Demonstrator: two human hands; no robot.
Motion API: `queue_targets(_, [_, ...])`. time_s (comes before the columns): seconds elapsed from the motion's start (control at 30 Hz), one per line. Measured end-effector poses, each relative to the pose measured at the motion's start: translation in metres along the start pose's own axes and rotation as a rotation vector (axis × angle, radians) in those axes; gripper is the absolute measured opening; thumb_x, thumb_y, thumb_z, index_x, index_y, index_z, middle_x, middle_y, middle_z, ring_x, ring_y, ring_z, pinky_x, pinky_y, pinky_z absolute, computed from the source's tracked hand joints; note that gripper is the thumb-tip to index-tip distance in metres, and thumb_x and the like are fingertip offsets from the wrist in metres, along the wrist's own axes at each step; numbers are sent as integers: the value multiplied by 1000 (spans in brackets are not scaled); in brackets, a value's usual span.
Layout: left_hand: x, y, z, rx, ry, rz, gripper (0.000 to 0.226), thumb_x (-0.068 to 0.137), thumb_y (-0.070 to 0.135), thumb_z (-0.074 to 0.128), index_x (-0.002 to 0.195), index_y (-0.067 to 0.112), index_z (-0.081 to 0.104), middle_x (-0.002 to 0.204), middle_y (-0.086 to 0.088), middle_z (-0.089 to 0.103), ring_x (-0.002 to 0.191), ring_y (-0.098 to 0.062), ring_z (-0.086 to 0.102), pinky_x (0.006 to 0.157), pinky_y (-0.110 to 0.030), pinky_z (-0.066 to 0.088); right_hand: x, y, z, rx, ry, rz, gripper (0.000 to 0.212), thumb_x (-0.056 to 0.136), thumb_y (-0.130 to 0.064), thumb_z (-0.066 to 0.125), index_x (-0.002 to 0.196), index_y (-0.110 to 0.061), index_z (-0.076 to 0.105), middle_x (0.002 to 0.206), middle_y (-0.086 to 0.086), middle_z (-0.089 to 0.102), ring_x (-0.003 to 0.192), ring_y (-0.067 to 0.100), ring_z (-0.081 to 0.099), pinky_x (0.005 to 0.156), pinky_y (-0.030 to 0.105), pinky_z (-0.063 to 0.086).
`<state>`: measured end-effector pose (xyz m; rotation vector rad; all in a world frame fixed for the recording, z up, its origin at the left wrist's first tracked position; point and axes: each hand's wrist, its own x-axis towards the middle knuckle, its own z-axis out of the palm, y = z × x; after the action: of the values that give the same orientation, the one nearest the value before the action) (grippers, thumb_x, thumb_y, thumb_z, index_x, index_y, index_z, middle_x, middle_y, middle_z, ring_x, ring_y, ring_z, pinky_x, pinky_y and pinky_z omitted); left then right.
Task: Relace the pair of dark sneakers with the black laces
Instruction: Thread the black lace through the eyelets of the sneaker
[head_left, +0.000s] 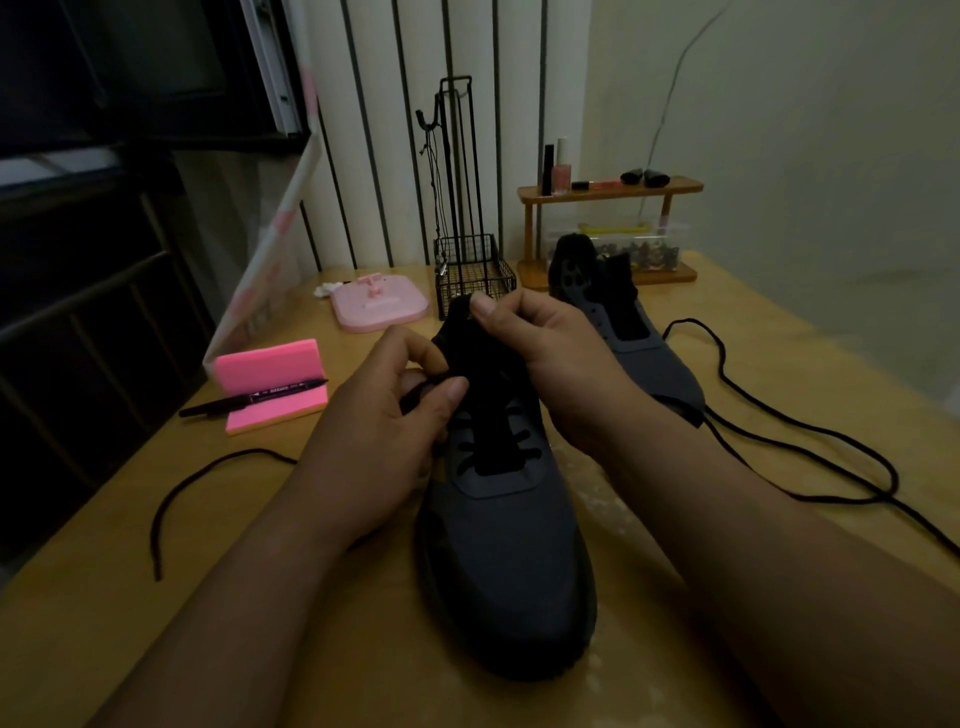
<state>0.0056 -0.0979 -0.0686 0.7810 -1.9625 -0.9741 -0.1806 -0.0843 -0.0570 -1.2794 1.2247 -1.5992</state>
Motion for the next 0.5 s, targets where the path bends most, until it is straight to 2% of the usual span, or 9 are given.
queue_targets(0.07, [0,0,0,31,16,27,12,103,26,63,94,29,55,73,-4,65,54,-18,55,48,-33,46,0,0,0,0,-1,3,28,101,-31,67,79,-15,61,84,3,67,83,17,66,78,34,55])
queue_targets(0.17, [-1,2,-4,124,5,82,11,101,25,66,90,28,63,78,4,67,60,-6,60,55,-21,50,1,1,-2,-3,-7,3,28,101,-31,67,79,-16,61,80,-1,67,80,13,66,74,30,54])
queue_targets(0.23, [-1,2,-11,167,-43,94,9,99,23,66,91,29,66,82,9,69,69,-5,63,61,-19,50,1,2,-3,1,-9,-3,28,101,-31,67,78,-16,61,79,-2,67,79,13,66,75,31,54])
queue_targets(0.33, [2,0,-20,204,-114,75,12,98,22,67,95,34,69,87,11,70,76,-8,64,68,-31,53,2,3,-3,4,-8,-6,27,101,-31,68,79,-16,62,81,0,68,82,16,67,78,35,55])
queue_targets(0.43, [3,-1,-21,194,-116,76,11,97,22,68,95,33,70,85,11,70,74,-7,64,68,-32,51,2,3,-2,-3,-10,0,27,100,-34,69,81,-16,62,84,2,68,84,17,67,82,38,56])
queue_targets(0.5, [3,-2,-18,180,-86,75,10,96,23,69,93,32,67,84,7,69,73,-10,64,68,-37,55,3,4,-2,-2,-10,-1,27,100,-34,69,82,-15,62,85,3,68,83,18,67,81,38,56])
